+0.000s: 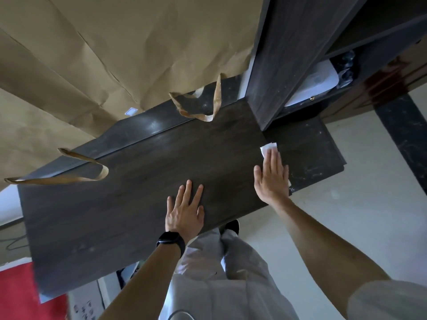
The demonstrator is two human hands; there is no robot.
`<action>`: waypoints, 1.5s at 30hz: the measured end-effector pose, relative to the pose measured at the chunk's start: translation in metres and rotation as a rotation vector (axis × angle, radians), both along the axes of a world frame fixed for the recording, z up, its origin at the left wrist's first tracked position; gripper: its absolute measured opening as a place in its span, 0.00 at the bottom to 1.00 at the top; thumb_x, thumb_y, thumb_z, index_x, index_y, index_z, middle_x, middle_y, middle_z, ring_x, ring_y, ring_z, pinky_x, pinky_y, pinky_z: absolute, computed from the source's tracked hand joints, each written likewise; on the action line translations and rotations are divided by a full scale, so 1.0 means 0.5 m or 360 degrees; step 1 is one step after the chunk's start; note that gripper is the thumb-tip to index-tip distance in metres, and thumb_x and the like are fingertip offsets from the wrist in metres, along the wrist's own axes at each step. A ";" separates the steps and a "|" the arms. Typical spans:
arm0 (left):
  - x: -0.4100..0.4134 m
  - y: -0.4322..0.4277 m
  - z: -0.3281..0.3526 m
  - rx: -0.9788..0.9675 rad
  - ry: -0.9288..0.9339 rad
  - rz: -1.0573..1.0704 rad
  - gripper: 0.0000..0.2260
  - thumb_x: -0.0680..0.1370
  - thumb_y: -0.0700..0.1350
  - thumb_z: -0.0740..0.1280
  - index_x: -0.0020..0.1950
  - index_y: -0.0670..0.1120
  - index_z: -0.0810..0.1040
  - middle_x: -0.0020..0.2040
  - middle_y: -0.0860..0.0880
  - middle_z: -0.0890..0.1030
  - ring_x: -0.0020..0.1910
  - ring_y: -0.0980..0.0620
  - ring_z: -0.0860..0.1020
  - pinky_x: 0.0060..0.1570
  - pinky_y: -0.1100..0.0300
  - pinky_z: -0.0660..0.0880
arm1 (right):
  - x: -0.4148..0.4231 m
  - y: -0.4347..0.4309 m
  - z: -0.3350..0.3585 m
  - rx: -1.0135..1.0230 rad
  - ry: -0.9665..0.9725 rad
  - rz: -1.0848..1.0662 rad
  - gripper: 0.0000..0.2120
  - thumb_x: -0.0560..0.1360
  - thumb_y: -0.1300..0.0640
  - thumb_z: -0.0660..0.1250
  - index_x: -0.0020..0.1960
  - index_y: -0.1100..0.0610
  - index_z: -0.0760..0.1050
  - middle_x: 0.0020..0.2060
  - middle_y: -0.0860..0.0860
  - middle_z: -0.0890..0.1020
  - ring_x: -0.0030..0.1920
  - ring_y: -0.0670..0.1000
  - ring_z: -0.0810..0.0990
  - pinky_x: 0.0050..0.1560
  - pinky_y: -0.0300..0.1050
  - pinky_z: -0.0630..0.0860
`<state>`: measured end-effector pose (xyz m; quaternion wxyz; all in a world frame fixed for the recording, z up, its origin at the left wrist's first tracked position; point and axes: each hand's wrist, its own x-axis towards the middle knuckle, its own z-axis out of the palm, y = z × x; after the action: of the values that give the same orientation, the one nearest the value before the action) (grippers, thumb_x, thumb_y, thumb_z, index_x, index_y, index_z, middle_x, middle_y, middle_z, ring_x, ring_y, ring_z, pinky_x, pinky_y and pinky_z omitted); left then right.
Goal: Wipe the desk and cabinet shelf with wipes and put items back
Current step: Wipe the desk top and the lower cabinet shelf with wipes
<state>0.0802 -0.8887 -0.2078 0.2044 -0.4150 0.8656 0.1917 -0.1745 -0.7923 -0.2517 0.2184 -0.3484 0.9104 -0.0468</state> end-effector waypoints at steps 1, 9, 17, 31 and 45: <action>-0.006 -0.003 -0.001 0.0004 0.0014 -0.0002 0.27 0.83 0.53 0.53 0.82 0.56 0.50 0.83 0.47 0.49 0.81 0.44 0.51 0.76 0.39 0.56 | 0.012 0.020 0.005 -0.0005 0.0004 -0.0050 0.31 0.83 0.43 0.41 0.79 0.56 0.38 0.79 0.52 0.41 0.79 0.50 0.41 0.77 0.58 0.48; -0.072 0.000 0.008 0.0036 0.0026 0.0034 0.28 0.84 0.54 0.53 0.83 0.52 0.48 0.83 0.48 0.46 0.81 0.45 0.48 0.77 0.41 0.52 | 0.086 0.118 0.035 0.0062 -0.0072 -0.0143 0.34 0.80 0.41 0.40 0.79 0.61 0.47 0.79 0.56 0.50 0.79 0.55 0.49 0.72 0.63 0.62; -0.173 0.051 0.006 0.0040 -0.0055 0.0349 0.29 0.84 0.56 0.53 0.83 0.51 0.47 0.83 0.48 0.45 0.81 0.46 0.46 0.77 0.42 0.52 | -0.064 -0.038 0.028 -0.0213 -0.0312 0.0088 0.32 0.83 0.45 0.48 0.79 0.58 0.41 0.80 0.54 0.47 0.79 0.53 0.50 0.76 0.55 0.54; -0.376 0.181 0.022 0.0146 -0.0055 0.0470 0.28 0.84 0.53 0.53 0.83 0.55 0.47 0.83 0.52 0.44 0.81 0.46 0.44 0.77 0.42 0.52 | -0.102 0.131 0.018 -0.0532 -0.1516 -0.0597 0.23 0.84 0.49 0.48 0.78 0.51 0.57 0.72 0.48 0.68 0.69 0.44 0.67 0.69 0.40 0.63; -0.393 0.212 -0.014 -0.0004 -0.0125 0.0414 0.27 0.85 0.55 0.49 0.82 0.57 0.42 0.83 0.51 0.40 0.81 0.47 0.41 0.77 0.42 0.50 | -0.166 0.057 0.017 -0.0639 -0.2117 -0.0973 0.25 0.84 0.47 0.50 0.78 0.57 0.56 0.77 0.52 0.61 0.75 0.48 0.61 0.76 0.46 0.56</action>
<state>-0.1161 -0.7829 -0.2146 0.2110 -0.5312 0.7960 0.1991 -0.2577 -0.7641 -0.2431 0.6311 -0.0119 0.6167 -0.4703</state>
